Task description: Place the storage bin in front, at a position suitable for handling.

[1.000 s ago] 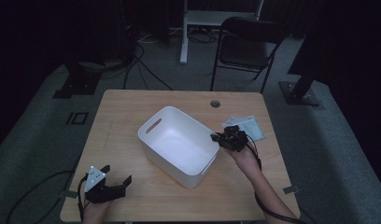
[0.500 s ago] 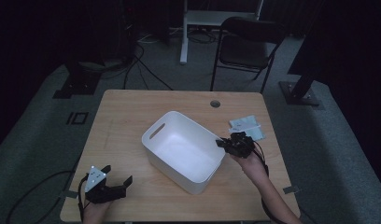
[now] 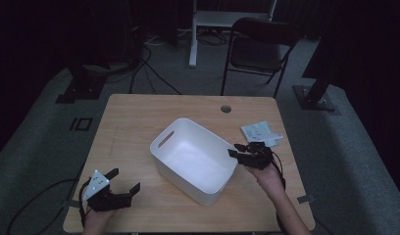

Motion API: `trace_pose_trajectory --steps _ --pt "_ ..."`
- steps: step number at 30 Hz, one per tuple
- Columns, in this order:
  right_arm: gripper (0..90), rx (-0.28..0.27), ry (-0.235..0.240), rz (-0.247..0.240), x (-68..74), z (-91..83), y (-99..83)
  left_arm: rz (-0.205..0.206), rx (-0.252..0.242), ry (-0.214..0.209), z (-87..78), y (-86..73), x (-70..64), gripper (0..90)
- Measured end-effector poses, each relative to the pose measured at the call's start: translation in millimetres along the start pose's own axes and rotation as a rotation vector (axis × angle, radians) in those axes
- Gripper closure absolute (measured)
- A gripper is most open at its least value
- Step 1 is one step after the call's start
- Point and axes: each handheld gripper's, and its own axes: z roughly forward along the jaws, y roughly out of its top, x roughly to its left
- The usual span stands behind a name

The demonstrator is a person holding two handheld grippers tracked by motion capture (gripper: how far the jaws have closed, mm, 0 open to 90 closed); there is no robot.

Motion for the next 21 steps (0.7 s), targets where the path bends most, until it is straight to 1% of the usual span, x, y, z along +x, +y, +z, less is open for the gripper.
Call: trace_pose_trajectory --steps 1,3,6,7,9,10,11,12,13,14,15,16,17,18,19,20,21 --pt "54.4 -0.004 0.009 0.016 0.8 -2.2 -0.3 -0.001 -0.003 -0.01 -0.2 4.6 1.3 1.1" --pt "50.2 -0.014 -0.003 0.024 3.9 -6.3 -1.3 0.001 -0.008 -0.026 0.3 13.7 3.8 1.1" --pt "45.2 -0.045 -0.006 0.028 10.8 -15.1 -2.8 0.027 0.001 -0.045 4.2 29.1 6.5 1.1" --pt "44.7 -0.058 -0.017 0.029 13.0 -18.7 -3.3 0.032 0.002 -0.054 6.3 34.8 7.3 1.1" --pt "40.0 -0.08 -0.023 0.038 16.3 -24.4 -4.7 0.043 -0.001 -0.063 10.4 45.3 8.4 1.1" --pt "39.6 -0.085 -0.038 0.047 18.6 -27.3 -5.7 0.05 -0.002 -0.075 13.3 52.8 9.4 1.1" --pt "38.2 -0.092 -0.057 0.048 21.5 -30.5 -7.4 0.058 -0.002 -0.078 16.1 58.6 9.9 1.1" --pt "37.3 -0.103 -0.071 0.045 24.2 -32.8 -9.1 0.068 -0.006 -0.074 18.9 63.9 9.9 1.1" --pt "37.3 -0.104 -0.082 0.033 27.3 -35.1 -10.7 0.078 -0.01 -0.082 21.6 69.0 10.4 1.7" --pt "37.2 -0.117 -0.102 0.015 30.7 -37.5 -12.5 0.082 -0.015 -0.094 24.8 73.6 10.8 6.2" --pt "37.0 -0.132 -0.123 -0.001 34.3 -39.6 -14.1 0.087 -0.011 -0.103 28.8 78.2 11.0 6.7" --pt "36.4 -0.133 -0.136 -0.014 37.6 -41.1 -15.1 0.09 -0.008 -0.11 33.4 82.2 11.1 6.8" --pt "37.5 -0.138 -0.144 -0.025 39.9 -42.1 -15.9 0.097 -0.003 -0.11 38.1 85.8 11.4 6.8" --pt "37.6 -0.13 -0.144 -0.018 41.1 -42.6 -16.7 0.102 0.004 -0.119 42.9 89.0 11.9 6.8" --pt "37.7 -0.129 -0.147 -0.018 42.3 -42.8 -17.7 0.1 0.007 -0.142 47.7 92.0 12.8 7.9" --pt "37.7 -0.129 -0.147 -0.018 42.3 -42.8 -17.7 0.1 0.007 -0.142 47.7 92.0 12.8 12.1" --pt "37.7 -0.139 -0.152 -0.023 43.5 -43.2 -19.4 0.106 0.014 -0.154 56.2 96.7 13.6 12.1"
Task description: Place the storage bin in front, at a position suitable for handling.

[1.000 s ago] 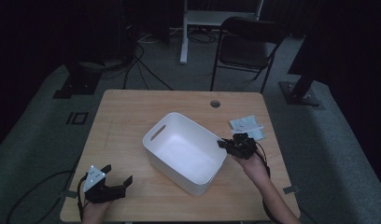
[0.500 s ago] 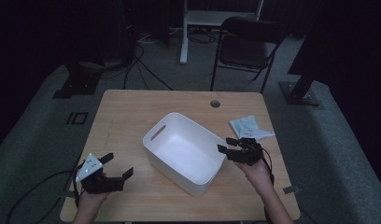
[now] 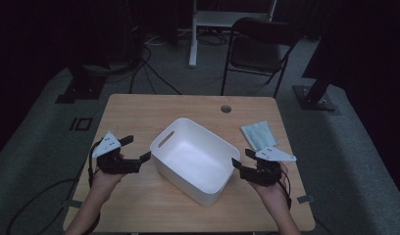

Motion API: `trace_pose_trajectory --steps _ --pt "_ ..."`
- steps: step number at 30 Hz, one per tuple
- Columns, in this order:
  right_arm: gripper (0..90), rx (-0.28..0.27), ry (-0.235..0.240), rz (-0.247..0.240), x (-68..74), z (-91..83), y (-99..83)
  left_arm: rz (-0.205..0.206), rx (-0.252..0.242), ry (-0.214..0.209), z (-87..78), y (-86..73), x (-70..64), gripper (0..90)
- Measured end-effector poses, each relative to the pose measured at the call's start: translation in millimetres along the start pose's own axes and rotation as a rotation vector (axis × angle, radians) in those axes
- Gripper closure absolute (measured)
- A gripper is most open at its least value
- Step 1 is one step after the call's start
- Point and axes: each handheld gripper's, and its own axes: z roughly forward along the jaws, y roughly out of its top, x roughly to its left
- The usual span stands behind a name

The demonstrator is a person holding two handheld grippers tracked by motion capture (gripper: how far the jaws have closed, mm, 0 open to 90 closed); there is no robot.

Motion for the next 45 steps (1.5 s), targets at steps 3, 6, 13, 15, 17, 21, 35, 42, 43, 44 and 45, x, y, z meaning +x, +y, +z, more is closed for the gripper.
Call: trace_pose_trajectory --steps 3,6,13,15,17,21,35,42,43,44,45 --pt "39.1 -0.024 -0.029 -0.003 2.8 -1.2 -5.6 0.016 0.041 0.007 15.8 5.8 4.5 15.1" --pt "39.3 -0.024 -0.029 0.018 1.8 0.6 -7.0 0.026 0.07 0.006 28.9 9.2 9.0 23.1" --pt "42.2 -0.016 -0.037 0.026 -1.0 8.8 0.8 0.025 0.122 -0.025 48.5 8.8 12.8 36.3" --pt "42.8 -0.009 -0.03 0.048 -3.7 13.9 1.4 0.022 0.122 -0.02 51.3 6.7 12.1 40.5" --pt "48.6 -0.004 -0.057 0.06 -5.1 18.6 1.0 0.023 0.134 -0.016 53.8 5.1 11.6 44.9" --pt "57.7 0.014 -0.063 0.046 -9.5 25.6 2.0 0.008 0.148 -0.006 57.1 3.1 12.6 55.5" --pt "78.9 0.046 -0.04 0.033 -13.6 36.7 -1.6 0.016 0.131 0.078 57.1 -2.7 2.2 82.1" --pt "82.9 0.045 -0.043 0.039 -16.7 40.2 1.3 -0.007 0.112 0.089 46.2 -9.4 -5.2 82.1" --pt "83.2 0.045 -0.044 0.037 -17.5 40.8 1.8 -0.014 0.11 0.087 43.9 -10.6 -6.0 81.9" --pt "83.3 0.047 -0.039 0.036 -18.1 41.6 2.3 -0.018 0.108 0.091 41.7 -11.8 -7.5 81.8" --pt "83.7 0.048 -0.034 0.036 -18.9 42.6 2.9 -0.014 0.108 0.098 39.7 -12.6 -9.5 81.8"
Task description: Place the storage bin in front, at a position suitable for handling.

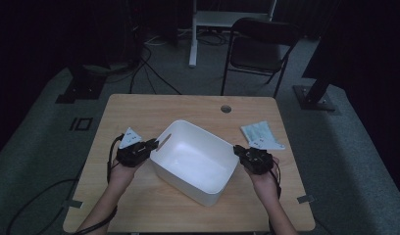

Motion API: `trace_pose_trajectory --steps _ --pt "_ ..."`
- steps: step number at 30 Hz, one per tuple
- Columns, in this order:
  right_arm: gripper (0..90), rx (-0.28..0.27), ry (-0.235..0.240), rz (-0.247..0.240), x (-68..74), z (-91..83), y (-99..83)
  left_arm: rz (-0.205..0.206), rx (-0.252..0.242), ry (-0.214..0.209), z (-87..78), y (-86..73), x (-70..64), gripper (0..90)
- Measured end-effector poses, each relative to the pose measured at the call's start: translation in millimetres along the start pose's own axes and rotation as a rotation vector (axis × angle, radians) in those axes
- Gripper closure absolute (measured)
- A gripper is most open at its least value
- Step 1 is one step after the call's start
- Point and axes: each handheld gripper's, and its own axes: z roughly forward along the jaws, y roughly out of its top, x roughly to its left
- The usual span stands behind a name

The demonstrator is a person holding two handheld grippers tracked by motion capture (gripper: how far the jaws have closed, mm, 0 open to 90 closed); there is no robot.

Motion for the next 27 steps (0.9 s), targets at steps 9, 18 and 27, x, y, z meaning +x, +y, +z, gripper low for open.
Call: trace_pose_trajectory --steps 9,18,27 --pt "85.1 0.005 0.014 -0.022 -0.2 7.3 4.6 -0.014 0.006 0.04 -15.5 -8.0 -10.8 80.9" --pt "85.0 0.009 0.05 -0.041 -2.9 12.2 7.7 -0.043 0.003 0.077 -27.2 -15.0 -22.6 80.5" --pt "84.5 0.003 0.072 -0.049 -6.7 16.5 8.6 -0.07 0.0 0.104 -39.4 -23.1 -39.6 79.3"
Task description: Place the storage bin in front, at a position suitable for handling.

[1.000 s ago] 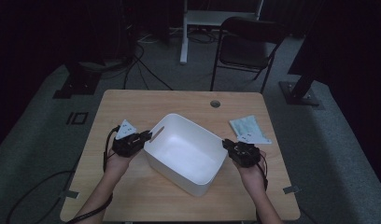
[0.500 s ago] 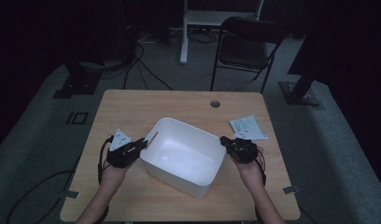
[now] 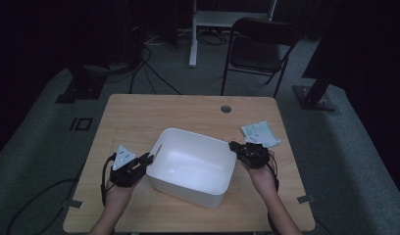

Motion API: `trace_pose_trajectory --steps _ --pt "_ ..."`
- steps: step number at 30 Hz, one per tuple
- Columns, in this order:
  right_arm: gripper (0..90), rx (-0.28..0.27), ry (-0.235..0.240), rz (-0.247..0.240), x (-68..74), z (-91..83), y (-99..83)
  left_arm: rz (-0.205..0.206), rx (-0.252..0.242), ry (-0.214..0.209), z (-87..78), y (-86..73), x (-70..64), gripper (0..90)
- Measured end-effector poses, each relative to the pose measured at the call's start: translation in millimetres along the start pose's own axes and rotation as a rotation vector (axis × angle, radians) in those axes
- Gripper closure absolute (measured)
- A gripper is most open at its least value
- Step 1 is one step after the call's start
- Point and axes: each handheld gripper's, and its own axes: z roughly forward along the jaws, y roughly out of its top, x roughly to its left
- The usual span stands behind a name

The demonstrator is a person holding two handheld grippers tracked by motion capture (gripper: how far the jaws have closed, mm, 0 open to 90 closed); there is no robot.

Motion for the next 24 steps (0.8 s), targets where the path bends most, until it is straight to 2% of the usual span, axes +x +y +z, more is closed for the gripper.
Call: trace_pose_trajectory --steps 3,6,7,9,10,13,15,16,17,18,19,20,21,23,24 --pt "84.0 0.001 0.006 0.0 0.2 1.0 0.8 -0.002 -0.004 0.011 -3.8 -2.6 -5.3 77.8" --pt "83.7 0.002 0.012 0.002 0.2 1.2 1.1 -0.014 -0.005 0.002 -5.1 -3.3 -5.9 75.0" --pt "83.5 0.001 0.012 0.0 0.6 1.4 1.1 -0.03 -0.015 -0.014 -6.9 -2.6 -4.2 75.0" --pt "82.4 0.003 0.015 0.006 1.7 1.7 2.2 -0.043 0.0 -0.05 -7.4 -0.3 -0.5 73.8" --pt "81.8 0.002 0.017 0.008 1.6 1.6 2.3 -0.047 -0.01 -0.057 -8.7 0.5 1.2 68.7" --pt "70.0 -0.026 0.045 0.014 2.3 -2.3 1.8 -0.051 -0.023 -0.099 -11.4 4.8 6.9 58.5" --pt "62.6 -0.038 0.056 0.025 4.7 -8.4 2.8 -0.027 -0.043 -0.107 -12.0 8.9 10.6 57.3" --pt "58.2 -0.039 0.057 0.025 6.1 -10.9 2.9 -0.026 -0.048 -0.116 -10.7 11.5 13.0 51.1" --pt "55.2 -0.037 0.061 0.032 7.5 -13.6 2.5 -0.023 -0.055 -0.137 -9.1 13.9 16.4 49.7" --pt "52.5 -0.044 0.059 0.043 9.0 -16.8 1.4 -0.016 -0.052 -0.125 -7.0 16.4 18.8 49.6" --pt "49.8 -0.053 0.062 0.058 10.5 -20.1 0.1 -0.019 -0.053 -0.123 -4.4 18.9 21.2 47.3" --pt "48.6 -0.059 0.066 0.068 12.1 -23.6 -1.3 -0.023 -0.065 -0.14 -2.0 21.0 25.2 44.6" --pt "47.4 -0.066 0.063 0.076 14.3 -27.4 -3.0 -0.031 -0.075 -0.132 0.4 23.0 28.7 44.6" --pt "44.2 -0.074 0.067 0.095 19.1 -33.9 -7.0 -0.049 -0.097 -0.149 6.2 27.5 36.7 44.4" --pt "41.6 -0.071 0.076 0.099 21.4 -36.3 -9.1 -0.056 -0.1 -0.144 9.6 30.3 40.4 40.2"
